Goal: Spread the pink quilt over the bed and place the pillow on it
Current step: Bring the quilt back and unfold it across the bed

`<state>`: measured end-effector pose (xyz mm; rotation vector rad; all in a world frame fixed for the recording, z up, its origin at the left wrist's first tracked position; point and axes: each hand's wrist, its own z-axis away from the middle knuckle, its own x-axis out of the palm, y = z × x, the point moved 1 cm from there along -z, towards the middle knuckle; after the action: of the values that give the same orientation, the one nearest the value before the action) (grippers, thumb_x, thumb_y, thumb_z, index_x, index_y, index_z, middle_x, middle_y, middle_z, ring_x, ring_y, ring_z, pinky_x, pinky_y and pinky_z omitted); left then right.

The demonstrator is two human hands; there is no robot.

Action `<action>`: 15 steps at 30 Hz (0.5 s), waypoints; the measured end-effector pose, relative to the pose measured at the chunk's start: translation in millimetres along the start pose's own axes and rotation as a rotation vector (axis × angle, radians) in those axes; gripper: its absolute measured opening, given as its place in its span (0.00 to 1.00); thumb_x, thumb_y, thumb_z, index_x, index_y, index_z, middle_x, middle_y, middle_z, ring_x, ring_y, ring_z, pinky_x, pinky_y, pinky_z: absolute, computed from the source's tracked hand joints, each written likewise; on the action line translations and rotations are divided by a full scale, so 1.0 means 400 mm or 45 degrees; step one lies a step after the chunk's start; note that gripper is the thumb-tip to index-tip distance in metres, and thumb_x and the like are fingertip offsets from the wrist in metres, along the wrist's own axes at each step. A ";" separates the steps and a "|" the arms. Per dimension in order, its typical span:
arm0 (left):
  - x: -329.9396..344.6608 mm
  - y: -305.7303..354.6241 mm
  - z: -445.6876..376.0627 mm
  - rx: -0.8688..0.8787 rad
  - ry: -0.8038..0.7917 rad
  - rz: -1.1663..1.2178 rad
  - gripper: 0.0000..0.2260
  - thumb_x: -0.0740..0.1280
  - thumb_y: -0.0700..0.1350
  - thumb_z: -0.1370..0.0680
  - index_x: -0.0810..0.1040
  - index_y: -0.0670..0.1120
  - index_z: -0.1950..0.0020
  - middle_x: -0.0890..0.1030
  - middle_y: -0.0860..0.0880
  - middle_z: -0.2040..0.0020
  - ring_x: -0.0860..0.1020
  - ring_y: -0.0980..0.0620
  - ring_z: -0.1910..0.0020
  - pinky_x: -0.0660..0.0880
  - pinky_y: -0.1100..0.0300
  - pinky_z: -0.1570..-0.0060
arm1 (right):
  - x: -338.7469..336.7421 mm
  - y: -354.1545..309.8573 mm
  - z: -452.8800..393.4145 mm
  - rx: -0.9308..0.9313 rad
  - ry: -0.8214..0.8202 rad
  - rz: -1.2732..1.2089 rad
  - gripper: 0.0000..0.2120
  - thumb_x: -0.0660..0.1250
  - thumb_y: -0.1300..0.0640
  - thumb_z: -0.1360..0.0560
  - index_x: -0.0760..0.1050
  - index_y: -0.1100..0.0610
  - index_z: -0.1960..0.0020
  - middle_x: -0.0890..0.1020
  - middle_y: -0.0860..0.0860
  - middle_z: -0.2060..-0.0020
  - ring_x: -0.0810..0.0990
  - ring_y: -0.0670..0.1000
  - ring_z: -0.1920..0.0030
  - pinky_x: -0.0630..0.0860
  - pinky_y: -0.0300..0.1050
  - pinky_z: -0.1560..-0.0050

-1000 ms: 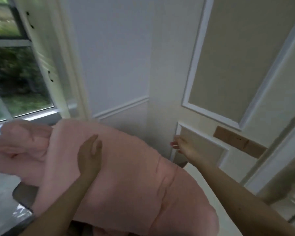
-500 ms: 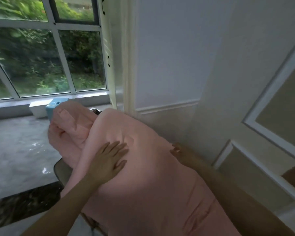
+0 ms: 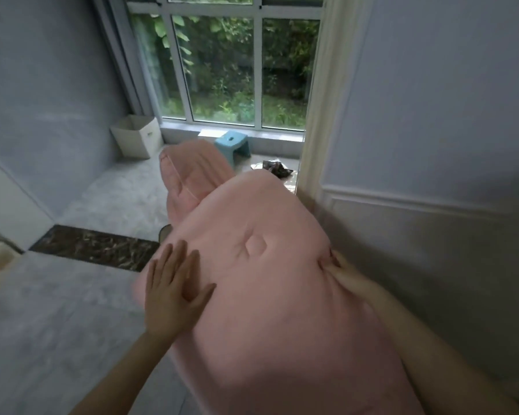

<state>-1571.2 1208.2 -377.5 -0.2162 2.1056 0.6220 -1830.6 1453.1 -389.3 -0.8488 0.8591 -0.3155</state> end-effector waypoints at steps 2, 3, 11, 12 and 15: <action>-0.015 -0.025 0.054 -0.258 0.039 0.022 0.41 0.63 0.68 0.35 0.62 0.47 0.27 0.61 0.45 0.26 0.56 0.46 0.26 0.55 0.48 0.29 | 0.012 0.004 -0.033 -0.063 -0.006 -0.018 0.31 0.61 0.48 0.22 0.53 0.56 0.24 0.60 0.52 0.26 0.59 0.51 0.26 0.54 0.40 0.30; -0.022 -0.033 0.078 -0.399 0.047 0.082 0.46 0.66 0.69 0.38 0.59 0.47 0.26 0.59 0.45 0.25 0.56 0.46 0.26 0.56 0.49 0.30 | 0.012 0.008 -0.040 -0.068 0.000 -0.036 0.34 0.63 0.46 0.24 0.53 0.56 0.24 0.60 0.52 0.25 0.59 0.51 0.26 0.54 0.40 0.30; 0.060 -0.063 0.172 -1.319 -0.005 0.861 0.64 0.76 0.62 0.54 0.48 0.50 0.24 0.56 0.47 0.25 0.61 0.48 0.28 0.63 0.48 0.31 | -0.003 0.048 -0.117 0.094 -0.003 -0.140 0.53 0.71 0.36 0.45 0.58 0.57 0.26 0.68 0.56 0.30 0.69 0.54 0.33 0.64 0.44 0.35; 0.084 -0.055 0.169 -1.370 0.010 0.934 0.63 0.76 0.61 0.54 0.50 0.50 0.24 0.60 0.46 0.26 0.64 0.48 0.30 0.65 0.49 0.32 | -0.009 0.048 -0.129 0.106 -0.022 -0.119 0.53 0.72 0.37 0.45 0.59 0.57 0.26 0.68 0.56 0.30 0.70 0.54 0.34 0.65 0.44 0.37; 0.146 -0.046 0.167 -1.530 0.010 1.070 0.55 0.75 0.62 0.52 0.61 0.47 0.29 0.72 0.46 0.34 0.73 0.47 0.39 0.71 0.49 0.39 | -0.023 0.056 -0.167 0.090 -0.046 -0.095 0.57 0.72 0.37 0.52 0.59 0.56 0.27 0.70 0.55 0.32 0.71 0.50 0.40 0.67 0.42 0.39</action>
<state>-1549.8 1230.7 -462.7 0.0380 1.4918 2.3266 -1889.6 1437.2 -425.6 -0.8197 0.7794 -0.3927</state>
